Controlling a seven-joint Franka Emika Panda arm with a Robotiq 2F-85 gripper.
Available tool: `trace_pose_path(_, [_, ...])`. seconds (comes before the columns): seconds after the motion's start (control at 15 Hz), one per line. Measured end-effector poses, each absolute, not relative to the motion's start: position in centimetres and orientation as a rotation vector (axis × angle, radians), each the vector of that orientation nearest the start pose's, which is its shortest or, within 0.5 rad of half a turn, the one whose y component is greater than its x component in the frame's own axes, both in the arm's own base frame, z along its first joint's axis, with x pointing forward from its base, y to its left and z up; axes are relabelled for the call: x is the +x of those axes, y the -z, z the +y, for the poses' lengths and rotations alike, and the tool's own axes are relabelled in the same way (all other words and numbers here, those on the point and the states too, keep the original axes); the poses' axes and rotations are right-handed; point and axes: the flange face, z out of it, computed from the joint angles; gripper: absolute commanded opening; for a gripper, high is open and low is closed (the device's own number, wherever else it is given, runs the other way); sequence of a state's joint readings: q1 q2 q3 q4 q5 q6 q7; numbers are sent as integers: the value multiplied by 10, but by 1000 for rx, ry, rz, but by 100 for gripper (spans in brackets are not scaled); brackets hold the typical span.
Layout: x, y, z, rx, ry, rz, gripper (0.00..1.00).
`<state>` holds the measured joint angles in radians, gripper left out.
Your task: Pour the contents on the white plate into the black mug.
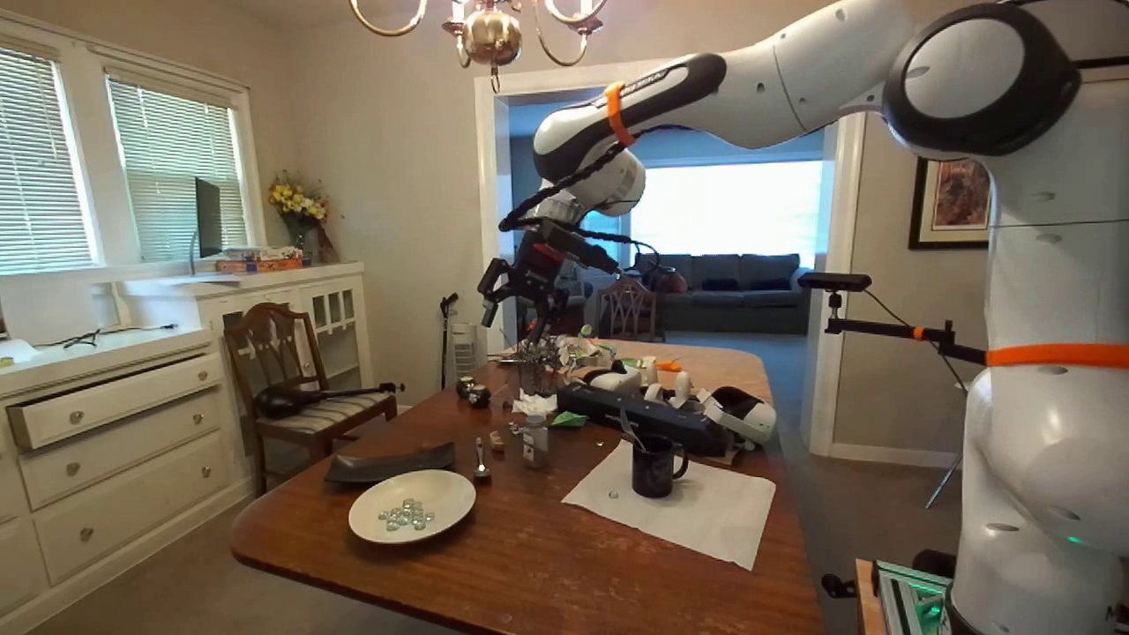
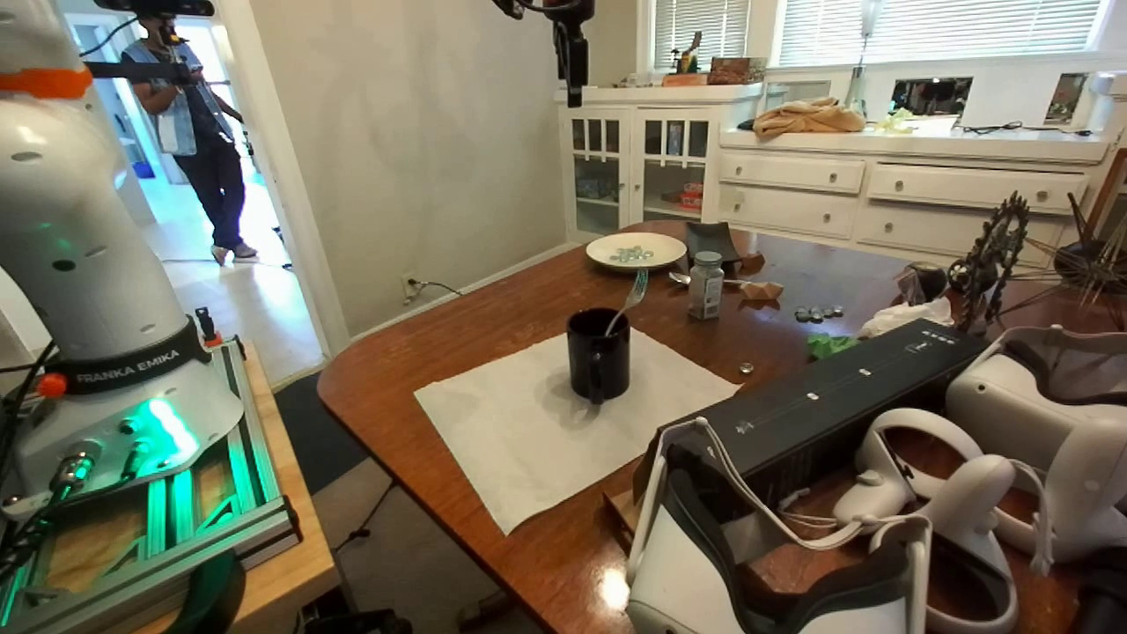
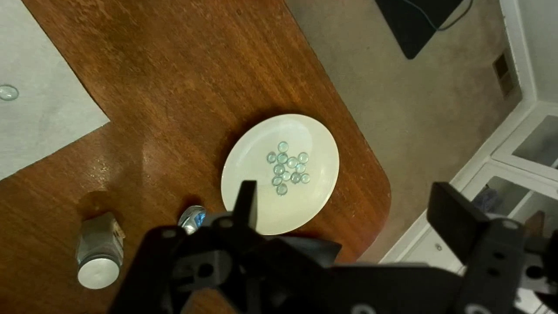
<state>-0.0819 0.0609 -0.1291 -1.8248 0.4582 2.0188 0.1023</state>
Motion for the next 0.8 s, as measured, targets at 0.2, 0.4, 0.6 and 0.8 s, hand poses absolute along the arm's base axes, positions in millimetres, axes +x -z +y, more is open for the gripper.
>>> trace_pose_path(0.2, [606, -502, -111, -2625, 201, 702, 100])
trace_pose_path(0.4, [609, -504, -109, -2622, 205, 704, 100])
trace_pose_path(0.6, [609, -505, -109, -2621, 205, 704, 100])
trace_pose_path(0.8, [609, -505, -109, -2622, 205, 703, 100])
